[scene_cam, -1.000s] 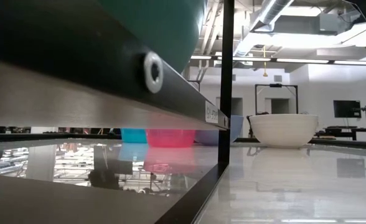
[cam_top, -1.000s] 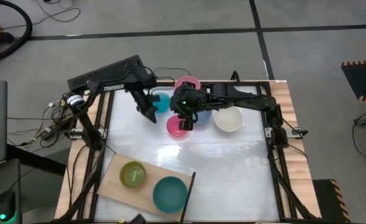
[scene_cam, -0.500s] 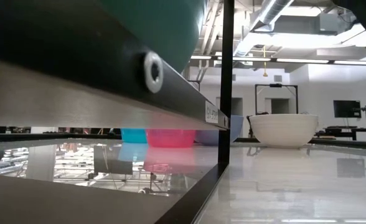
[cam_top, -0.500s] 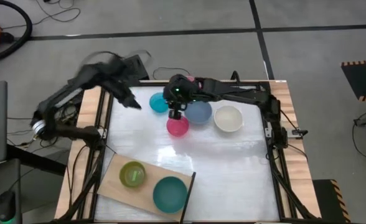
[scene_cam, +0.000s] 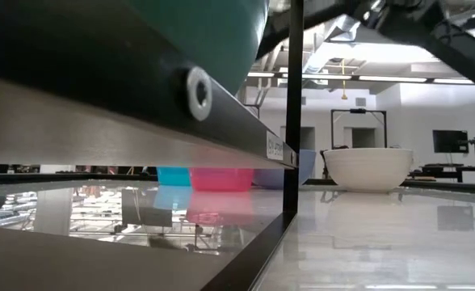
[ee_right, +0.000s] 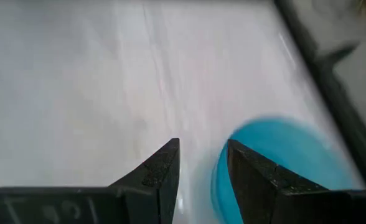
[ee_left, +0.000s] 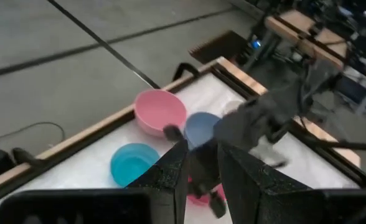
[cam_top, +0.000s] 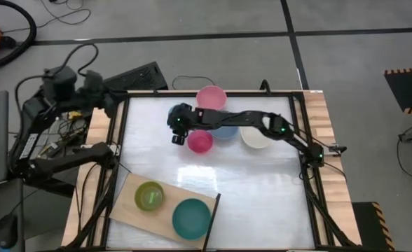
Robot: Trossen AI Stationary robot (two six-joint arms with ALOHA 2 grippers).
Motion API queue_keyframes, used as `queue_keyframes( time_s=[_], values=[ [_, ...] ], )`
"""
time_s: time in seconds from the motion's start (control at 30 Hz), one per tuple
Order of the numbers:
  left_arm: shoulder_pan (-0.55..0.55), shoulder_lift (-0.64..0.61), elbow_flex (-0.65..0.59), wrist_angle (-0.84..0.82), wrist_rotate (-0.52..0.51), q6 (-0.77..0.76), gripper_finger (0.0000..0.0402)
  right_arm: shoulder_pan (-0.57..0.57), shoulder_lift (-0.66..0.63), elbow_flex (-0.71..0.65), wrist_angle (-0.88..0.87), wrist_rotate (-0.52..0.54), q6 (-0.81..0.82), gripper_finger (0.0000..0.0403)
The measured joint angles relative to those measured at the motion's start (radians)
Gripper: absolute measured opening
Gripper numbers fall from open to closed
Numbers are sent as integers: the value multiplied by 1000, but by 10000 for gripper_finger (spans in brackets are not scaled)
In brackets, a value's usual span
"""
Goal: Place and stack bowls onto a shelf
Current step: Stack the light blue bowl on top of the green bowl on the shelf
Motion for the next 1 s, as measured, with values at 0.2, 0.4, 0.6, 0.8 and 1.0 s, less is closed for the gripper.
queue_keyframes(
  time_s=[0.2, 0.4, 0.6, 0.8, 1.0],
  values=[
    [0, -47, 0, -15, -76, -26, 71, -18, 127, 118, -167, 23, 61, 159],
    [0, -54, 0, -20, -109, -28, 71, -20, 206, 228, -292, 42, 63, 159],
    [0, -53, -1, -39, -109, 7, 71, 2, 205, 277, -338, 42, -18, 139],
    [0, -53, -1, -40, -117, 8, 71, 17, 180, 276, -368, 52, -13, 23],
    [0, -53, -1, -40, -117, 8, 71, 25, 160, 275, -415, 52, 2, 23]
  ],
)
